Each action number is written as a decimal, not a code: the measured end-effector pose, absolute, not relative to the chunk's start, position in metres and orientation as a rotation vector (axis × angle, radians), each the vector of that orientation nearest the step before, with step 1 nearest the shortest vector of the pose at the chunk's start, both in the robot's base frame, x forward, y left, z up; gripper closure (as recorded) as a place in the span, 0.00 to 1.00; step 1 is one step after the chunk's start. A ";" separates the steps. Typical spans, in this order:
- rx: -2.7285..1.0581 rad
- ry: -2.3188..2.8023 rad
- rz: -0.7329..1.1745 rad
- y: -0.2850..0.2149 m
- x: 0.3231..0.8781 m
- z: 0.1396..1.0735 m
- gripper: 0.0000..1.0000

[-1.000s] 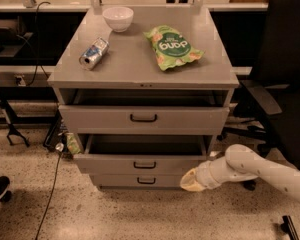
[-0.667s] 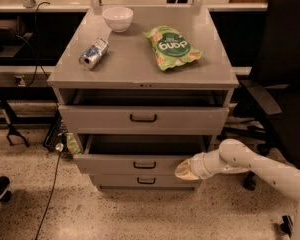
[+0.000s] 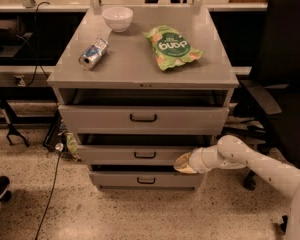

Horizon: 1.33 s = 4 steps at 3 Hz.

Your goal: Close middle drawer

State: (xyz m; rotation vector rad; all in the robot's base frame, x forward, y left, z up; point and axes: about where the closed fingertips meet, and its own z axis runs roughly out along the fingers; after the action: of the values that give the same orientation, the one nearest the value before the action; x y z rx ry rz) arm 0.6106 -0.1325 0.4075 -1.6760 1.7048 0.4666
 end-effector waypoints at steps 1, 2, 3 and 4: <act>-1.678 1.703 0.472 -0.130 0.610 0.406 0.58; -1.680 1.702 0.476 -0.128 0.609 0.405 0.36; -1.682 1.700 0.482 -0.126 0.608 0.404 0.12; -1.683 1.699 0.487 -0.123 0.608 0.402 0.00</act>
Offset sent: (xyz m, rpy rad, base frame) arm -0.0005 0.0020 -0.0010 0.0013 0.0020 0.0028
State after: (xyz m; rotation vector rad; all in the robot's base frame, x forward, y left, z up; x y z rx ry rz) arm 0.6076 -0.1234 0.4024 -1.6834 1.6988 0.4867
